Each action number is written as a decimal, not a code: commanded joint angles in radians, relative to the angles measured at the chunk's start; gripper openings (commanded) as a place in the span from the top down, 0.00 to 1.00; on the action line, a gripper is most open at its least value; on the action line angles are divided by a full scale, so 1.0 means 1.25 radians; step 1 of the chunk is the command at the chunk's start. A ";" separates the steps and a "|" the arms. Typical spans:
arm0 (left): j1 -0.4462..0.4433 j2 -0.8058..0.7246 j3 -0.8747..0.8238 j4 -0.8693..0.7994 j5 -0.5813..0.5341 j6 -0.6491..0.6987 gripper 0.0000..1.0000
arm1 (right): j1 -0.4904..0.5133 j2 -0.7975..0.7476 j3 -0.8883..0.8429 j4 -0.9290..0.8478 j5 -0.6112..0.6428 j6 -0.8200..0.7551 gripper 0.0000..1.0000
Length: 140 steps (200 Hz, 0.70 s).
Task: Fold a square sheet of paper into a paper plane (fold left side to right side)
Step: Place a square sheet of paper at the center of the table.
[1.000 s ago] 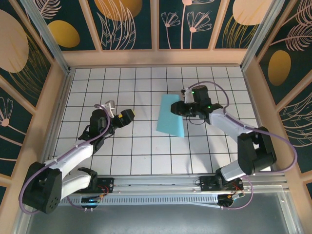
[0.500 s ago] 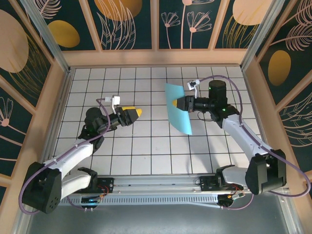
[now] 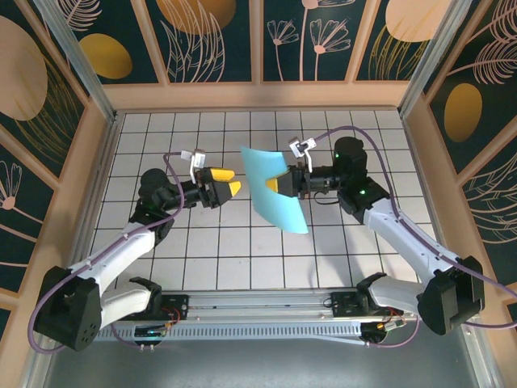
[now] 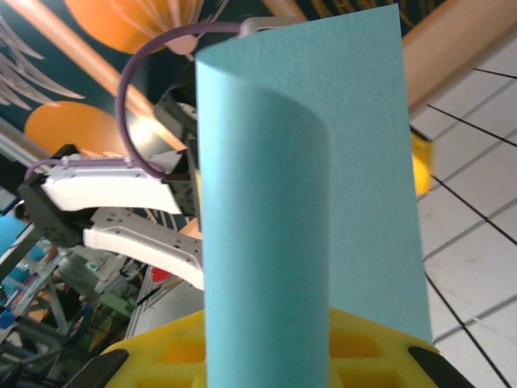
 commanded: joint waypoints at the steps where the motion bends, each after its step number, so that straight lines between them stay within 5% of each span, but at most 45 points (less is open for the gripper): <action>1: -0.019 0.017 0.038 0.053 0.045 0.029 0.01 | 0.023 0.000 0.041 0.077 -0.017 0.030 0.78; 31: -0.039 0.033 0.059 0.061 0.056 0.030 0.02 | 0.038 0.012 0.056 0.036 0.016 -0.001 0.78; 49: -0.042 0.032 0.061 0.063 0.056 0.031 0.10 | 0.035 0.019 0.071 -0.037 0.057 -0.052 0.78; 57: -0.044 0.030 0.062 0.062 0.056 0.029 0.23 | 0.032 0.020 0.074 -0.054 0.070 -0.063 0.78; 76: -0.045 0.031 0.070 0.046 0.056 0.031 0.75 | 0.033 0.022 0.069 -0.071 0.095 -0.069 0.78; 92: -0.045 0.035 0.080 0.019 0.054 0.043 0.95 | 0.008 0.025 0.069 -0.090 0.109 -0.075 0.78; 123: -0.046 0.029 0.082 -0.024 0.024 0.072 1.00 | -0.020 0.010 0.057 -0.099 0.125 -0.076 0.77; 140: -0.046 0.034 0.080 -0.033 0.014 0.074 1.00 | -0.030 0.002 0.049 -0.104 0.129 -0.074 0.69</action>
